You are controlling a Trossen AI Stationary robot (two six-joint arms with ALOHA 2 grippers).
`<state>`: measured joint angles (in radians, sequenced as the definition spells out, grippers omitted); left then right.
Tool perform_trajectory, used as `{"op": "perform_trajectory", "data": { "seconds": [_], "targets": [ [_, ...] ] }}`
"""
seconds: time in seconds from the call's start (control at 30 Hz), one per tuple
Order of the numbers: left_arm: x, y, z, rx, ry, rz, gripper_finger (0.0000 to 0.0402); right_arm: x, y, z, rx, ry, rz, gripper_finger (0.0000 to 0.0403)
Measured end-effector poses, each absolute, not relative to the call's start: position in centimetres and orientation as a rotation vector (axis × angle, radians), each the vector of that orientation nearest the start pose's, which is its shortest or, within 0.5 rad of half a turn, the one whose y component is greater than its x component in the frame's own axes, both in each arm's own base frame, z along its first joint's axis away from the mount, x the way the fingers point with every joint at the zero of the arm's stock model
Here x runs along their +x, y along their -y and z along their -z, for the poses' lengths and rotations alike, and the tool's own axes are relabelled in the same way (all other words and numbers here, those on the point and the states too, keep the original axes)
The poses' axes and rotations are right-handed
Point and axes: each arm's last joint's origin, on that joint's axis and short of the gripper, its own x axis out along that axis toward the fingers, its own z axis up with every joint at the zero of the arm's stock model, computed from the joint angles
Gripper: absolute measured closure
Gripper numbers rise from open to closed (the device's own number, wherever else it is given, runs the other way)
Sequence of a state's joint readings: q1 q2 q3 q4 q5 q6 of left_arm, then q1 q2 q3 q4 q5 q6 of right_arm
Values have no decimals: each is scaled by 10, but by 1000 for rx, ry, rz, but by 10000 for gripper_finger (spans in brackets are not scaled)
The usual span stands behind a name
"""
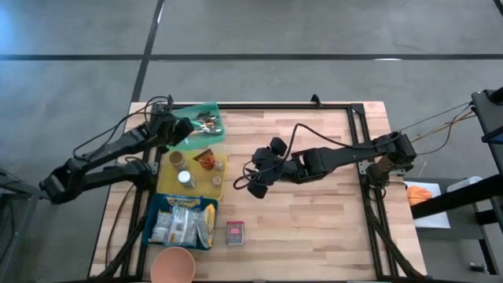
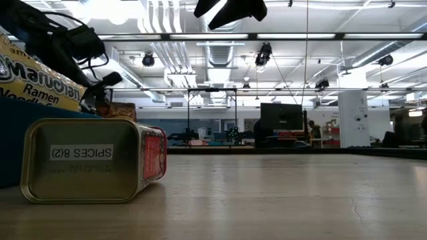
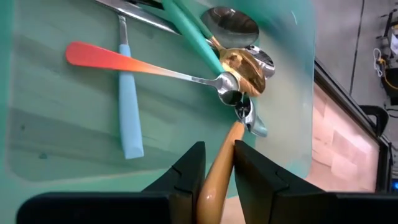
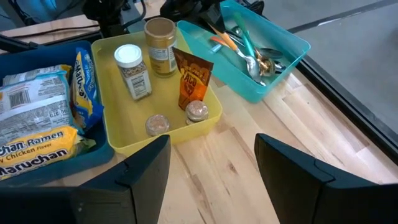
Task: Pick & Place Food Item
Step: Put the yellow spoon into the green bin
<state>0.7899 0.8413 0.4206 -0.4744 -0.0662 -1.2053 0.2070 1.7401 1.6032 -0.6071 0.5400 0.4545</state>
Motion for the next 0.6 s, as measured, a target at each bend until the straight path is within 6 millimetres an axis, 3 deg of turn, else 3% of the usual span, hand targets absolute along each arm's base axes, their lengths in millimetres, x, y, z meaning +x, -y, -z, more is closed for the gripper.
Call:
{"op": "perform_trajectory", "data": {
  "seconds": [0.6],
  "targets": [
    [110, -117, -171, -1408, -308, -1305, 323, 377, -74, -328, 156, -595, 439, 170]
  ]
}}
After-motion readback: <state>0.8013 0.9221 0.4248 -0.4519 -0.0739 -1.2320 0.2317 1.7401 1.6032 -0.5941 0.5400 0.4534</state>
